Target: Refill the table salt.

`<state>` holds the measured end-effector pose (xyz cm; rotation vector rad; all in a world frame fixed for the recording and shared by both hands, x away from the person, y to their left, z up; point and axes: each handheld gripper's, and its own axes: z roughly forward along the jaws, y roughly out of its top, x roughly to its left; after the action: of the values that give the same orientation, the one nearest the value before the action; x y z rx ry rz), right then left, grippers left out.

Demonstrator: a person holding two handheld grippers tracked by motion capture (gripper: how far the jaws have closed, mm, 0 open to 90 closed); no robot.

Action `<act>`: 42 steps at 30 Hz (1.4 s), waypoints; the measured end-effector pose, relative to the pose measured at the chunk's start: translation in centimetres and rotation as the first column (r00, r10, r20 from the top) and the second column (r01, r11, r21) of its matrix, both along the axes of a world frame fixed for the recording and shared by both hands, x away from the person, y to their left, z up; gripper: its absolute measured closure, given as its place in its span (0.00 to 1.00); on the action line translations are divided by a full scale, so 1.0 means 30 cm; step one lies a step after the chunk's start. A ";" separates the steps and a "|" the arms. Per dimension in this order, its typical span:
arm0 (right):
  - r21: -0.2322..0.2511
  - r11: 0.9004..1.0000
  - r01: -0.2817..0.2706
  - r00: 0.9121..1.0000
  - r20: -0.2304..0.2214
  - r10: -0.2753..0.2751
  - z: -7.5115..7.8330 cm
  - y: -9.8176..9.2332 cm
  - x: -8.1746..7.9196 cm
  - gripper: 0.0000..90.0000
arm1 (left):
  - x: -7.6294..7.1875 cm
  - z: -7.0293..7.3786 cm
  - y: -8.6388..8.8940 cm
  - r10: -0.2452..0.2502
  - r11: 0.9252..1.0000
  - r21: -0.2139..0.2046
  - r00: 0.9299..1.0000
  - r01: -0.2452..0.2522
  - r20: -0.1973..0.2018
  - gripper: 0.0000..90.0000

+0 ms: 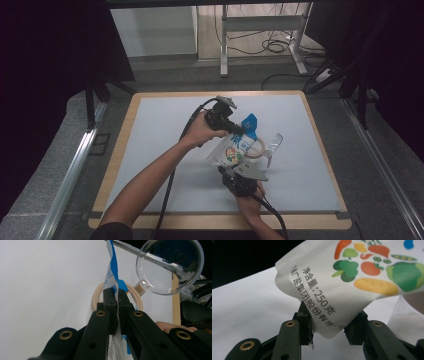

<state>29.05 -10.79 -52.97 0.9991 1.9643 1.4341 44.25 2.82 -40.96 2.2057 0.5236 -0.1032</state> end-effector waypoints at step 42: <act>-0.102 0.995 -0.009 1.000 -0.019 0.007 -0.011 -0.009 0.006 0.59 | -0.035 0.012 0.052 0.036 0.998 -0.053 0.999 -0.034 0.031 0.99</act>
<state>29.24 -11.07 -53.29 0.9638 2.0348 1.3190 43.21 4.39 -40.59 2.1432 0.5358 -0.0626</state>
